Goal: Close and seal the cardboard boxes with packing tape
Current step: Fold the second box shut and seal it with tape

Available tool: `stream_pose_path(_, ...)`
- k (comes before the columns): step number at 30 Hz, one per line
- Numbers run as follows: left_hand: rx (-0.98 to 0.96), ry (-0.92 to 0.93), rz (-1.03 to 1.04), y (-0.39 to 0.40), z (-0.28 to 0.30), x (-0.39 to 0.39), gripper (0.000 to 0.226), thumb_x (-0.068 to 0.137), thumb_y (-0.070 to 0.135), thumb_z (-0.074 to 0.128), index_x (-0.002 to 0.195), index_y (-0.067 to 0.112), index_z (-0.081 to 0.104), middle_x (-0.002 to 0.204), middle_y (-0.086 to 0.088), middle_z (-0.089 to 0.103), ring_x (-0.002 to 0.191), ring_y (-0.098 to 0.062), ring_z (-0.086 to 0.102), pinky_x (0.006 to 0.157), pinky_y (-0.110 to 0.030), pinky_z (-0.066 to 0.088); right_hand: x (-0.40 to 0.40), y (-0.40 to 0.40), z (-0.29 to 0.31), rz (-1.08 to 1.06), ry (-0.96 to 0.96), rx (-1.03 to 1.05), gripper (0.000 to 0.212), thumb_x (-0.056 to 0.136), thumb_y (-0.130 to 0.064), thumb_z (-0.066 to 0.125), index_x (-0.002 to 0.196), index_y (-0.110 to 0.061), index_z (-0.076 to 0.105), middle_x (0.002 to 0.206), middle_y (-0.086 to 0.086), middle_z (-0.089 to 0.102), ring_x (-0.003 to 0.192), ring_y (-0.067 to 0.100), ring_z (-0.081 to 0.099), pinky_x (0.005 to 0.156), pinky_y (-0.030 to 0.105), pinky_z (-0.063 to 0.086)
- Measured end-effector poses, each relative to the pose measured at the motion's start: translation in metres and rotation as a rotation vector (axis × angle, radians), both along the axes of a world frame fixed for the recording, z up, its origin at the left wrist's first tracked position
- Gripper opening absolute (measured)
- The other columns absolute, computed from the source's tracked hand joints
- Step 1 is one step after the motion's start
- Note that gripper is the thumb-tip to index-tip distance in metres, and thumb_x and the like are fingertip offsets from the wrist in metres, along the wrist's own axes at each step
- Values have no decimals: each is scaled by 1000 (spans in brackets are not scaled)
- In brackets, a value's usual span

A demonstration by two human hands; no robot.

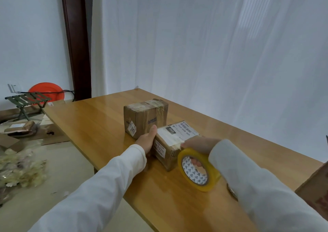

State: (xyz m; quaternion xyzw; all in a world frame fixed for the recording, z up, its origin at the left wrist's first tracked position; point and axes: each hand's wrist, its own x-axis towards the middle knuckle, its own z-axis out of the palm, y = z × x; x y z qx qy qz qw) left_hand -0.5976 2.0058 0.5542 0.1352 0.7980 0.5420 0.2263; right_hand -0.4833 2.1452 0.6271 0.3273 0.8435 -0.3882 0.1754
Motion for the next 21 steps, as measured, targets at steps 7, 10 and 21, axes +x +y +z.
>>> stream_pose_path(7, -179, 488, -51, 0, -8, 2, 79, 84, 68, 45, 145, 19, 27, 147, -5, 34, 131, -24, 38, 109, -42, 33, 2, 2, 2, -54, -6, -77, 36, 99, -38, 46, 115, -6, 51, 41, 5, 52, 29, 11, 47, 36, 14, 40)
stream_pose_path(10, -59, 536, -281, 0, -5, 13, 112, 61, 68, 63, 149, 21, 11, 151, 1, 14, 138, -17, 21, 113, -36, 23, 0, 4, 2, -57, -19, -88, 37, 98, -41, 45, 108, -6, 55, 43, 4, 52, 30, 11, 47, 37, 14, 40)
stream_pose_path(21, -113, 478, -133, 9, -2, 17, 89, 61, 76, 53, 136, 32, 34, 127, 2, 39, 112, -18, 50, 89, -27, 45, 45, 26, 10, -127, 286, -495, 44, 88, -49, 54, 97, -6, 62, 59, 7, 67, 48, 16, 64, 48, 25, 52)
